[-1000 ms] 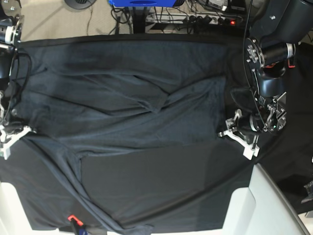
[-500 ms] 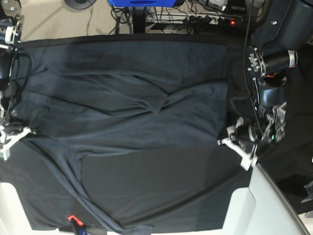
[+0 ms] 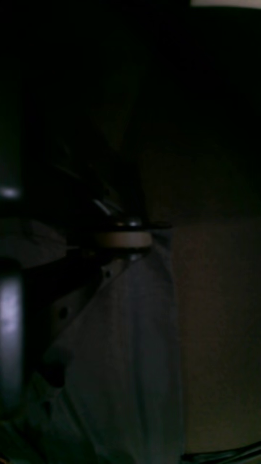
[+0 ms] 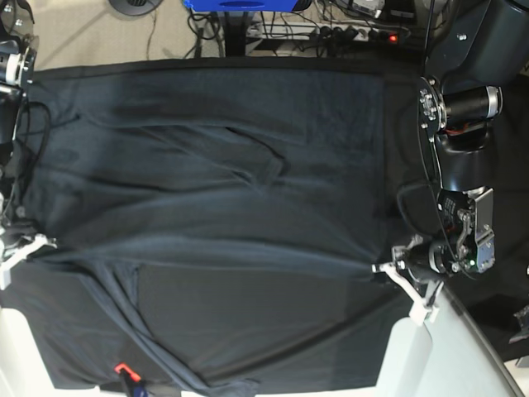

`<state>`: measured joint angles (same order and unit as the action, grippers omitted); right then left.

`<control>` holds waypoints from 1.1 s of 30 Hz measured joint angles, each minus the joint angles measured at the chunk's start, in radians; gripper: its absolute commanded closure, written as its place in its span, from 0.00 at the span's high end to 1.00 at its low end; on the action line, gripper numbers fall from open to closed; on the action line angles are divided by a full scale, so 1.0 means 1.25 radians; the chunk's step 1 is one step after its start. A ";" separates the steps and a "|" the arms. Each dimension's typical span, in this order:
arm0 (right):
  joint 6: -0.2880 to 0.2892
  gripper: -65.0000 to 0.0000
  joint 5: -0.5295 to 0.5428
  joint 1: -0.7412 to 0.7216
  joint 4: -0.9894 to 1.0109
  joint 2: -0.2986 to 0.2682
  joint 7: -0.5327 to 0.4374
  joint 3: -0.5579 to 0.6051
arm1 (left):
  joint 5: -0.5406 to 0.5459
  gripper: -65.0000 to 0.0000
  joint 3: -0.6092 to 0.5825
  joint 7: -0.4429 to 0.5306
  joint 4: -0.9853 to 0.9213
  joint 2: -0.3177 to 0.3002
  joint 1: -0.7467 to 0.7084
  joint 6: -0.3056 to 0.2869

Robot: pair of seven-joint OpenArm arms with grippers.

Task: Fold the T-shirt properly
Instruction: 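Hold the shirt with both grippers, pulling it taut between them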

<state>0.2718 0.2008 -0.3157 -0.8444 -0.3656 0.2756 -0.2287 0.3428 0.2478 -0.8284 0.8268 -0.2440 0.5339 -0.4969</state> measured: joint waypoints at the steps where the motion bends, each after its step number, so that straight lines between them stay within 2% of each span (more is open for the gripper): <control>1: 0.000 0.01 0.000 0.000 0.000 0.000 0.001 0.000 | 0.001 0.00 0.000 0.001 0.004 -0.001 0.000 0.000; 7: 0.000 0.01 0.000 -0.001 0.000 0.000 -0.001 0.000 | 0.001 0.00 0.000 0.000 0.013 0.000 0.000 0.000; 11: 0.001 0.01 0.000 -0.002 0.000 -0.002 -0.054 0.003 | 0.001 0.00 0.000 0.000 0.014 0.001 0.000 0.000; 33: 0.004 0.01 0.000 -0.012 0.002 0.000 -0.056 0.003 | 0.001 0.00 0.000 -0.005 0.069 0.005 -0.019 0.000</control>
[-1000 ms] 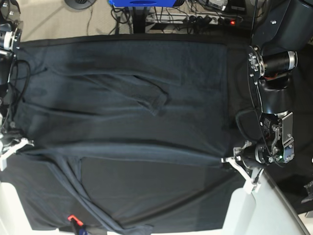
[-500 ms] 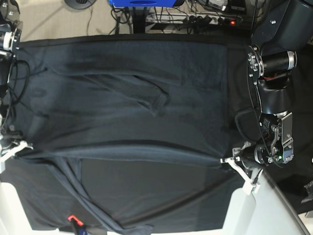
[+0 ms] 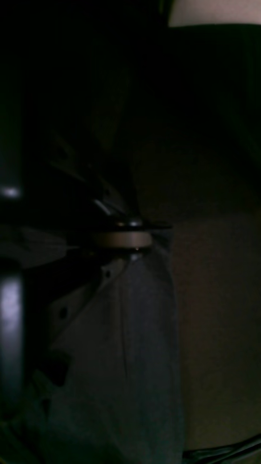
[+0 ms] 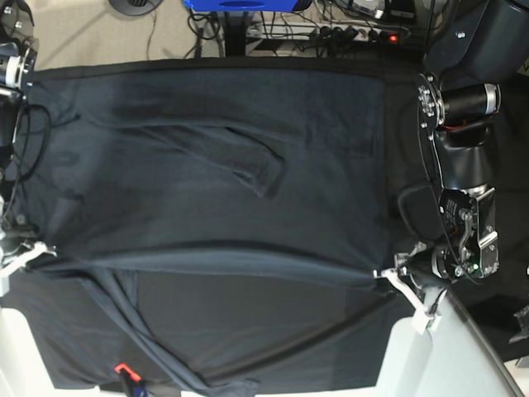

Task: Fold the T-shirt properly
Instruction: 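Hold the shirt with both grippers, pulling it taut between them, then fold the gripped fabric with both grippers back toward the collar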

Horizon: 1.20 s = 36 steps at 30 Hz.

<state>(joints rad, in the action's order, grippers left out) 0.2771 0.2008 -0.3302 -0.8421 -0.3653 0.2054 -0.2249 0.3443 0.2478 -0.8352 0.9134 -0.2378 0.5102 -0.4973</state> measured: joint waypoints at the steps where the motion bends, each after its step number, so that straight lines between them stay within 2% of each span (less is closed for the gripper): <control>1: 0.000 0.01 0.000 -0.001 0.000 0.000 0.000 0.000 | 0.000 0.00 0.000 0.000 0.000 0.000 -0.004 0.000; 11: 0.000 0.01 0.000 -0.001 0.000 0.000 0.000 0.000 | 0.000 0.00 0.000 0.000 0.002 0.000 -0.015 0.000; 15: -0.003 0.01 -0.003 -0.001 0.000 0.000 -0.001 0.066 | 0.000 0.00 0.000 0.001 0.005 0.000 -0.022 0.000; 18: 0.000 0.01 -0.002 0.002 0.000 0.006 -0.001 0.072 | -0.001 0.00 0.000 -0.001 0.029 0.000 -0.046 0.000; 21: -0.001 0.01 -0.003 0.004 0.000 0.000 0.004 0.071 | -0.003 0.00 0.000 -0.053 0.066 0.001 -0.069 0.000; 26: -0.004 0.01 -0.002 0.003 0.000 0.002 0.045 0.070 | -0.001 0.00 0.000 -0.083 0.149 0.001 -0.112 0.000; 34: -0.006 0.01 0.000 0.021 0.001 0.001 0.052 0.069 | 0.000 0.00 0.000 -0.134 0.251 0.027 -0.175 0.000; 36: -0.006 0.01 0.000 0.026 0.001 0.000 0.076 0.069 | 0.000 0.00 0.000 -0.144 0.275 0.028 -0.183 0.000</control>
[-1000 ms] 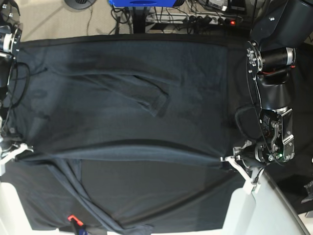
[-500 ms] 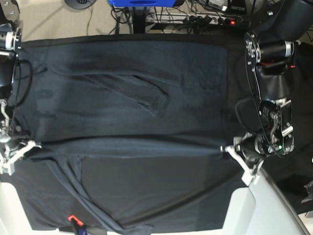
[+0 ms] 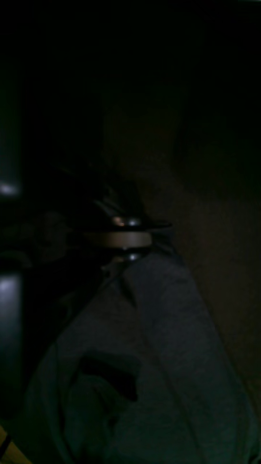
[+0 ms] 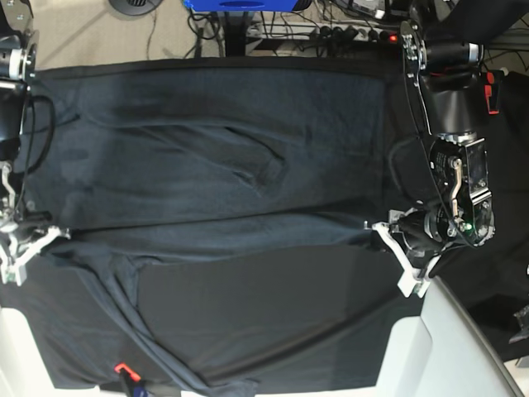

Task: Fold the T-shirt properly
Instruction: 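Fold the gripped fabric with both grippers back toward the collar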

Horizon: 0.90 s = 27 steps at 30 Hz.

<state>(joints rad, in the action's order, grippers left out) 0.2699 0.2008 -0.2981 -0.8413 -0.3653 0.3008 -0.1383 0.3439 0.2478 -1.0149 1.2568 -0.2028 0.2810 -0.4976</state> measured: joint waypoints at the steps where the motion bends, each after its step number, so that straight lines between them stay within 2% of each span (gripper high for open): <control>1: 0.000 0.01 -0.001 0.003 0.000 0.000 0.010 0.000 | 0.000 0.00 0.000 -0.009 0.010 0.000 -0.004 0.000; 5: -0.001 0.01 0.000 0.007 0.000 -0.003 0.033 -0.056 | 0.000 0.00 0.000 -0.036 0.060 0.003 -0.033 0.000; 9: -0.001 0.01 0.000 0.011 0.000 -0.007 0.046 -0.064 | 0.000 0.00 0.000 -0.060 0.097 0.005 -0.051 0.000; 24: 0.007 0.01 0.003 0.067 0.000 -0.012 0.066 -0.065 | 0.001 0.00 0.000 -0.066 0.122 0.002 -0.112 -0.001; 27: 0.005 0.01 0.001 0.076 0.000 -0.016 0.075 -0.113 | -0.001 0.00 0.000 -0.067 0.149 0.003 -0.131 -0.001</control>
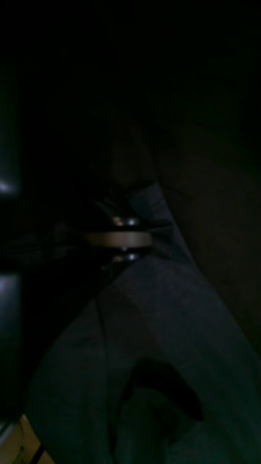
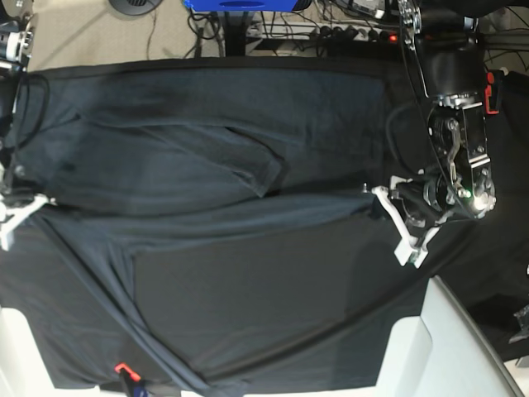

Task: Fold the T-shirt properly
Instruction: 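Fold the gripped fabric with both grippers back toward the collar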

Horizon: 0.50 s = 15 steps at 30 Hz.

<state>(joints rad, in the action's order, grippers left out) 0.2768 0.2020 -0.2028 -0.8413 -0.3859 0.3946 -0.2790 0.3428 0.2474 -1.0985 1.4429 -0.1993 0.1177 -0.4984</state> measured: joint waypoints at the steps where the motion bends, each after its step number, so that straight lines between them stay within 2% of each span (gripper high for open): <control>1: 0.001 0.01 0.001 0.004 0.000 -0.004 -0.001 -0.009 | 0.003 0.00 0.000 0.001 0.022 0.000 -0.011 0.000; 12: 0.002 0.01 0.000 0.034 -0.002 -0.005 0.025 -0.016 | 0.004 0.00 0.000 0.002 0.069 0.000 -0.081 0.000; 15: 0.003 0.01 0.000 0.043 -0.003 -0.003 0.026 -0.017 | 0.005 0.00 0.042 0.002 0.085 0.005 -0.096 -0.002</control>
<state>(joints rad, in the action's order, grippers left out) 0.2802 0.2020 -0.1486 -0.8452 -0.3901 0.4271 -0.3004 0.3492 0.2993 -1.0958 1.5490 -0.1925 -0.0025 -0.5014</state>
